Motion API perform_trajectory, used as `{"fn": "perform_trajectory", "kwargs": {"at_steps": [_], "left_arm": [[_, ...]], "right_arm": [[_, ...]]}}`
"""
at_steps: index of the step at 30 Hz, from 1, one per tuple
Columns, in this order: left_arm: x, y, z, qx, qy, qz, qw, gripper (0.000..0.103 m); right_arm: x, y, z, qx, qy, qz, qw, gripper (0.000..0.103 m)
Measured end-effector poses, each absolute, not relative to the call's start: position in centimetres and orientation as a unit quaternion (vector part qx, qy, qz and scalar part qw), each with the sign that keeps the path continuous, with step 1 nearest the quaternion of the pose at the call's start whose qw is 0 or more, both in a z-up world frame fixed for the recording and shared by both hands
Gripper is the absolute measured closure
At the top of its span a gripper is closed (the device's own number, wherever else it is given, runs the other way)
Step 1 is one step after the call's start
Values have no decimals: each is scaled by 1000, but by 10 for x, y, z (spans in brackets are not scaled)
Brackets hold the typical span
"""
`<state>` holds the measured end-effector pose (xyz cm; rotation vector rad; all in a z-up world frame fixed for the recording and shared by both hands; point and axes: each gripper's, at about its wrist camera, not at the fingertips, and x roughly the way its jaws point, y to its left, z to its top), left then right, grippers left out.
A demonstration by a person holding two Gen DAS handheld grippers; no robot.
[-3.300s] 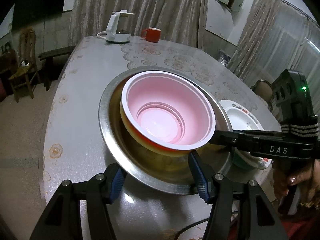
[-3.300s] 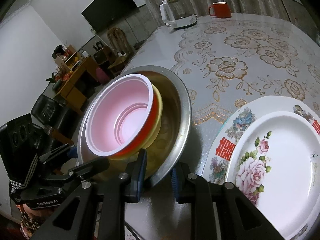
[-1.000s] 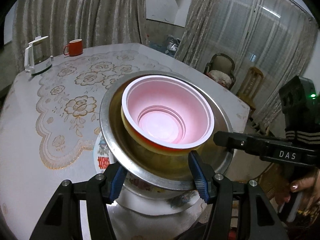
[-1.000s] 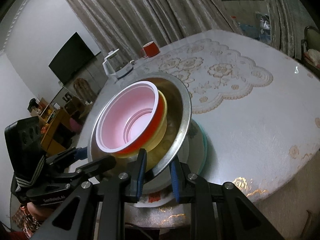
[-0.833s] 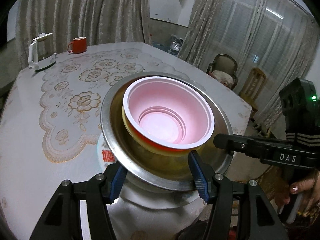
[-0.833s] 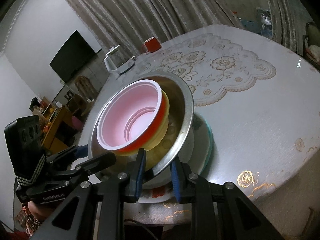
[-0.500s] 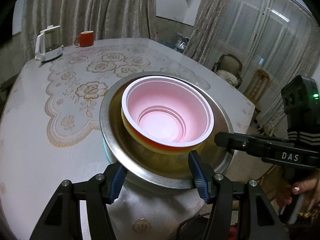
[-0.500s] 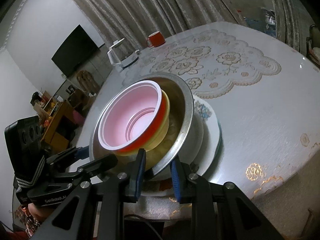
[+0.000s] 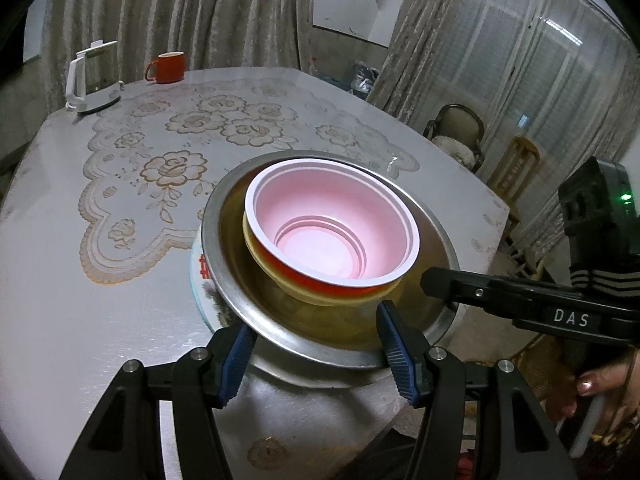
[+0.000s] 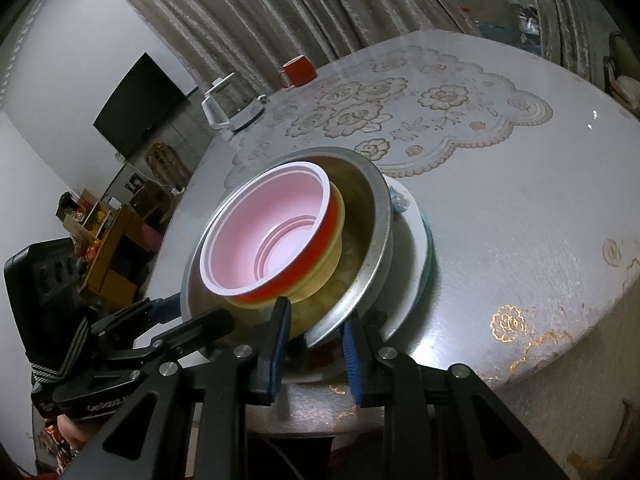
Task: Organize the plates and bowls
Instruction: 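Lower the steel bowl onto the plate stack and open both grippers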
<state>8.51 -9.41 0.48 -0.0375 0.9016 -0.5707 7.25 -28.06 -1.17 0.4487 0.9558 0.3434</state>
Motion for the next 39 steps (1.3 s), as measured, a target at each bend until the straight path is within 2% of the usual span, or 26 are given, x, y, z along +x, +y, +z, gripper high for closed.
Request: {"fn": "perform_trajectory", "kwargs": {"at_steps": [14,26,34,39], "left_arm": [[93,-92,2,-16,431,-269,861,43],[80,-84,2,-14,424,-255,869,43],[61,-81,11,1,403,-236,884,40],[48,-80,6,8,403,-228,886,38]], "right_arm": [[82,-284,-22,236,460,172,838,73],[74,-278,-22,239,460,184,835,75],[63,-271,-9,177,440,152,867,67],[51,-270,-6,160,432,149,875,67]]}}
